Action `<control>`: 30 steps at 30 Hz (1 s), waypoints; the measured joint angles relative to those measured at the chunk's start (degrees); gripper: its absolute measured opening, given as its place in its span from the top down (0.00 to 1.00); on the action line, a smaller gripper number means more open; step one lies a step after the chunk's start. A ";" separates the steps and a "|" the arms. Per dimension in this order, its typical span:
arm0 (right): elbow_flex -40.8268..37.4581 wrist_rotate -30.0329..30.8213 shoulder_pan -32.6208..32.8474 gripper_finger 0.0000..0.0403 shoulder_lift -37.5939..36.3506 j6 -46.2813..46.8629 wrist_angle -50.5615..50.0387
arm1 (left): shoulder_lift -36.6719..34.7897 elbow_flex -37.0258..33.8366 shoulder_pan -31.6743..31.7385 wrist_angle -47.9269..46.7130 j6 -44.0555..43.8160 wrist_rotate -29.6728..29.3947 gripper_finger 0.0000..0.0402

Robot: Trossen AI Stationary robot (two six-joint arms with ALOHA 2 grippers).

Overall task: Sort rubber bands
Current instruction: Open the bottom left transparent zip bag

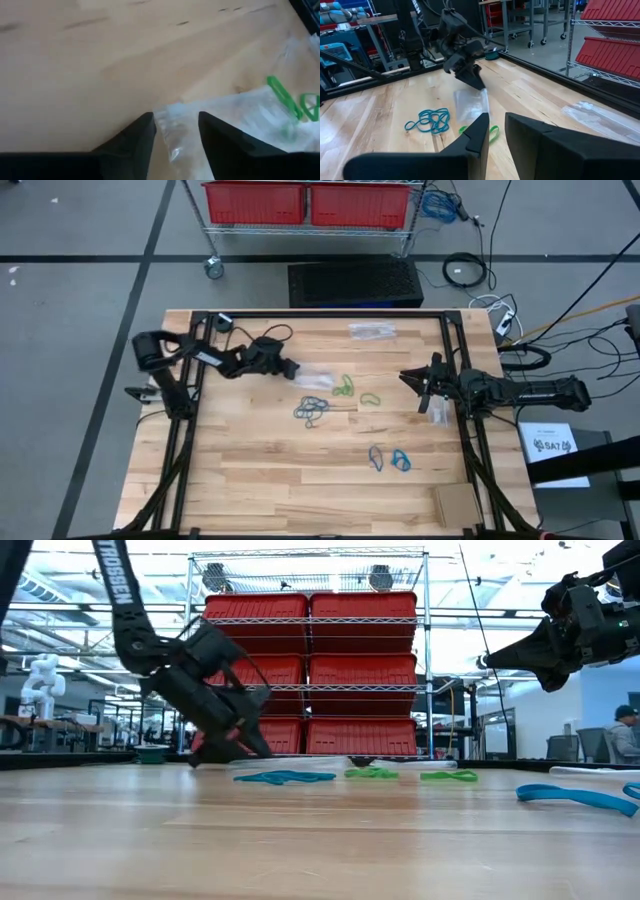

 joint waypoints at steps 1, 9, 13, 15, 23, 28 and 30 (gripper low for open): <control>0.00 0.00 0.00 0.86 0.00 0.00 0.00 | 0.97 0.56 -0.07 0.00 1.24 -0.06 0.64; 0.00 -1.04 -0.01 0.86 0.01 0.11 -0.09 | 0.94 0.65 -1.28 0.28 7.90 -3.09 0.98; 0.00 -1.21 -0.02 0.86 0.01 0.12 -0.02 | -2.47 0.40 -1.40 -1.75 10.29 -2.47 0.99; 0.00 -1.21 0.00 0.86 0.00 0.13 0.05 | -4.92 0.36 -1.44 -2.91 11.84 -2.40 0.99; 0.00 -3.97 -0.02 0.86 0.24 -1.96 4.77 | -17.72 0.25 -3.26 -5.19 17.08 -2.04 1.00; 1.12 -4.46 0.00 0.86 2.92 -2.58 7.41 | -24.79 0.43 -4.81 -5.78 18.19 -2.47 1.00; 2.28 -4.44 0.00 0.86 5.00 -1.92 7.40 | -26.27 0.44 -4.87 -10.50 17.51 -2.92 1.00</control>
